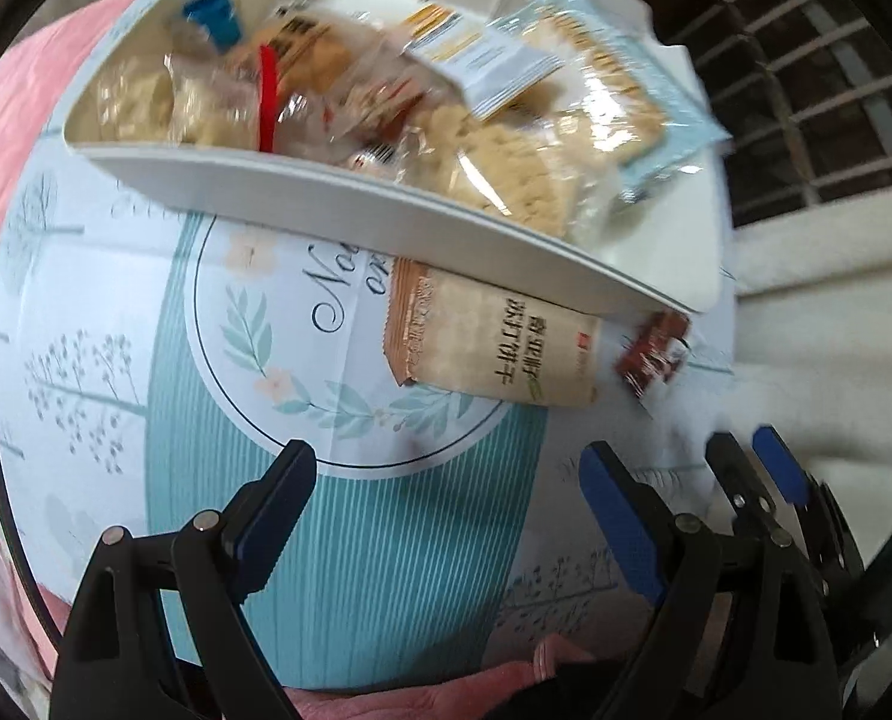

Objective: Organize snacks
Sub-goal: 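Grasp the brown chocolate packet with the right gripper while the left approaches the beige cracker bag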

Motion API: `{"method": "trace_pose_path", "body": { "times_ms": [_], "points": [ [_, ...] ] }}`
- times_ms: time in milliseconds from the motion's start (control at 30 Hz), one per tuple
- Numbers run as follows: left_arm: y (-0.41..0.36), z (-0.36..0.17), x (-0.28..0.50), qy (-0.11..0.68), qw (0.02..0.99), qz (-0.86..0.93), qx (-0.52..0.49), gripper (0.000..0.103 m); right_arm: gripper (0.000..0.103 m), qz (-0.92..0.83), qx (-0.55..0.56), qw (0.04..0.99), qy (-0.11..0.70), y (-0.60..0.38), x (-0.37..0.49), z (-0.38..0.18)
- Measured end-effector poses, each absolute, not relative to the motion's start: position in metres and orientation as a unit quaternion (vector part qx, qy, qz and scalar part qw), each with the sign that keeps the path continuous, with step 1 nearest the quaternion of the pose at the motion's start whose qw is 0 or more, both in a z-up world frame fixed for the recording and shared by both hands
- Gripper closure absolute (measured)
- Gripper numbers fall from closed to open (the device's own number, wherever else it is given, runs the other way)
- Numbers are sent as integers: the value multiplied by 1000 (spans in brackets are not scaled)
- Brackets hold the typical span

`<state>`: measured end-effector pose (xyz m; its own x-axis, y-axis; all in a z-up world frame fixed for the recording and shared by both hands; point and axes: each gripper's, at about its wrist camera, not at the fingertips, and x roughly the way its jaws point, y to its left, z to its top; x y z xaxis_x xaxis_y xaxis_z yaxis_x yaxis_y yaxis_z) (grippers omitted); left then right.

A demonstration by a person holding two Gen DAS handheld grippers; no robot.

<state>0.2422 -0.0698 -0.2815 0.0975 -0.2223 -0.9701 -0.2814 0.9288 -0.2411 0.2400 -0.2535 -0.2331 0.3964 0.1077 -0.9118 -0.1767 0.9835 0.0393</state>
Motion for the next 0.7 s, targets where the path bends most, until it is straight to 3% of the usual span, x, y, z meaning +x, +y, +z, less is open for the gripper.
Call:
{"method": "trace_pose_path", "body": {
  "times_ms": [400, 700],
  "points": [
    [-64, -313, 246, 610, 725, 113, -297, 14, 46, 98, -20, 830, 548, -267, 265, -264],
    [-67, -332, 248, 592, 728, 167, -302, 14, 46, 101, -14, 823, 559, -269, 282, -290]
  ]
}}
